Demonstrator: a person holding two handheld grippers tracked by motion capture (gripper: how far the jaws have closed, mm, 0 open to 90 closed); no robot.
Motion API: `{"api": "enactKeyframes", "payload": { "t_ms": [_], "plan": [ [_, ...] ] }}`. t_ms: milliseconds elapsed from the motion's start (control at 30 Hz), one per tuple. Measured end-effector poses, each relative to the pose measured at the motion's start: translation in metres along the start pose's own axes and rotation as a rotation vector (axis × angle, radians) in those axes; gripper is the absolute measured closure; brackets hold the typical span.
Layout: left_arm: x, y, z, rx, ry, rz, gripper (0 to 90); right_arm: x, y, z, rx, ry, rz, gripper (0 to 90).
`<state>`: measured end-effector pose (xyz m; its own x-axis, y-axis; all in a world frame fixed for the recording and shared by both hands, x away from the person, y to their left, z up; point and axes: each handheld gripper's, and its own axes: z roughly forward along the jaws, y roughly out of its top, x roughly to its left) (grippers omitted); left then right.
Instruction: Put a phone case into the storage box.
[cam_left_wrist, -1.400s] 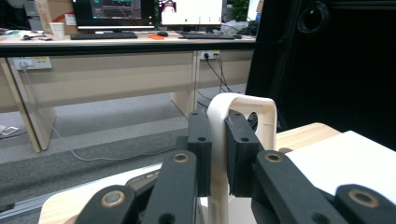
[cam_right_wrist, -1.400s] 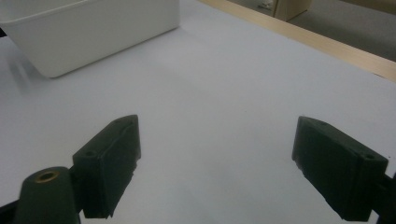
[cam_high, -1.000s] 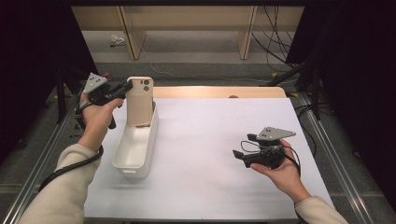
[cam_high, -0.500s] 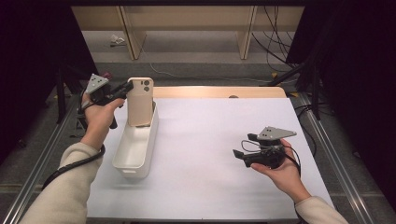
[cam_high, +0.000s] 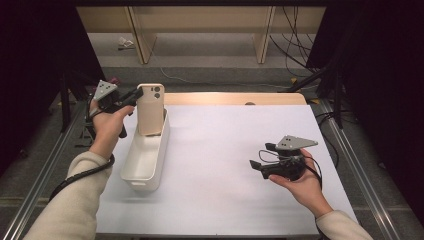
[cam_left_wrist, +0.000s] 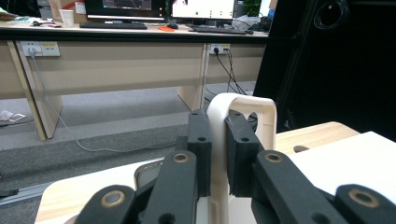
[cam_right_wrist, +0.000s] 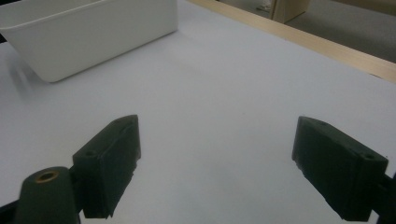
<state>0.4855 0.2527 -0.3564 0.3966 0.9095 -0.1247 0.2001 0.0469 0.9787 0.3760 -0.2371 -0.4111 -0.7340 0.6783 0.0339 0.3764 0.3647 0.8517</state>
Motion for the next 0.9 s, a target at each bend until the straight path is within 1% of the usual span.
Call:
{"api": "enactKeyframes", "payload": {
  "t_ms": [233, 500, 600, 900],
  "plan": [
    [0.004, -0.002, 0.001, 0.001, 0.012, -0.008, 81.9, 0.0, 0.0, 0.0, 0.002, 0.002, -0.001, 16.1],
    [0.007, -0.007, 0.004, 0.014, 0.023, -0.016, 81.9, 0.0, 0.0, 0.0, 0.0, 0.002, 0.001, 16.1],
    [0.008, -0.01, 0.006, 0.022, 0.029, -0.008, 81.9, 0.0, 0.0, 0.0, 0.004, 0.003, 0.002, 16.1],
    [0.01, -0.012, 0.007, 0.023, 0.028, -0.012, 81.9, 0.001, -0.001, 0.001, 0.006, 0.003, 0.002, 16.1]
  ]
}}
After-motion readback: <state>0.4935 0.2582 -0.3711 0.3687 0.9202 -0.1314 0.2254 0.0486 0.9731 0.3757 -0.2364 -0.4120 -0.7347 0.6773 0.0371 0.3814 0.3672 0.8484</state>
